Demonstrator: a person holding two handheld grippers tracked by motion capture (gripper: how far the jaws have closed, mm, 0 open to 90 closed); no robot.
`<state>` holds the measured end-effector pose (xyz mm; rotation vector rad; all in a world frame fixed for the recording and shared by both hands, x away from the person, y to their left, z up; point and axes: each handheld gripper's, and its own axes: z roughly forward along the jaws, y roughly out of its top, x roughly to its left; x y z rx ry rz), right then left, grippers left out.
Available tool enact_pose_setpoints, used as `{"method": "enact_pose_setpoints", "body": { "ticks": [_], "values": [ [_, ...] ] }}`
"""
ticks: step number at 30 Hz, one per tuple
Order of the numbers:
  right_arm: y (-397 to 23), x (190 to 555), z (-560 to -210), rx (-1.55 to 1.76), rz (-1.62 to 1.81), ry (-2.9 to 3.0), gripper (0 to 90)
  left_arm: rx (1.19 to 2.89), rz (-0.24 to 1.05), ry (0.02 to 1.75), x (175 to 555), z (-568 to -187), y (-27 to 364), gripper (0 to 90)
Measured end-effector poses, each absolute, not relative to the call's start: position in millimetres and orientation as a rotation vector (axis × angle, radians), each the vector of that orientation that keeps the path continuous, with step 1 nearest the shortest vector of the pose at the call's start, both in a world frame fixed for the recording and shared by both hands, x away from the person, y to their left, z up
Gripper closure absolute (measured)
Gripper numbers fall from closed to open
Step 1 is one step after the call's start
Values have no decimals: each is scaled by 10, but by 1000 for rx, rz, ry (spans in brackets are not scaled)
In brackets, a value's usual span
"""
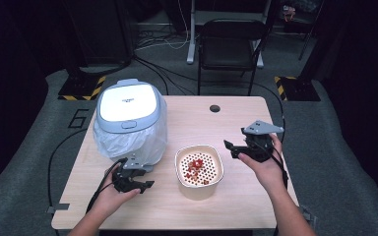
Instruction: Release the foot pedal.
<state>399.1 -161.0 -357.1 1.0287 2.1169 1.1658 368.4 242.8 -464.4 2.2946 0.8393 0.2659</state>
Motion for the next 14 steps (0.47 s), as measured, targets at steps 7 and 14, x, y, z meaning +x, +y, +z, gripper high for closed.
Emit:
{"method": "enact_pose_setpoints", "body": {
  "ticks": [7, 14],
  "values": [
    [-1745, 3809, -3917, 1068, 1126, 2112, 239, 2267, 229, 833, 3564, -4708, 2602, 386],
    [-2009, 3700, -4463, 1157, 972, 2103, 230, 2234, 288, 900, 3547, -4879, 2910, 320]
  ]
}}
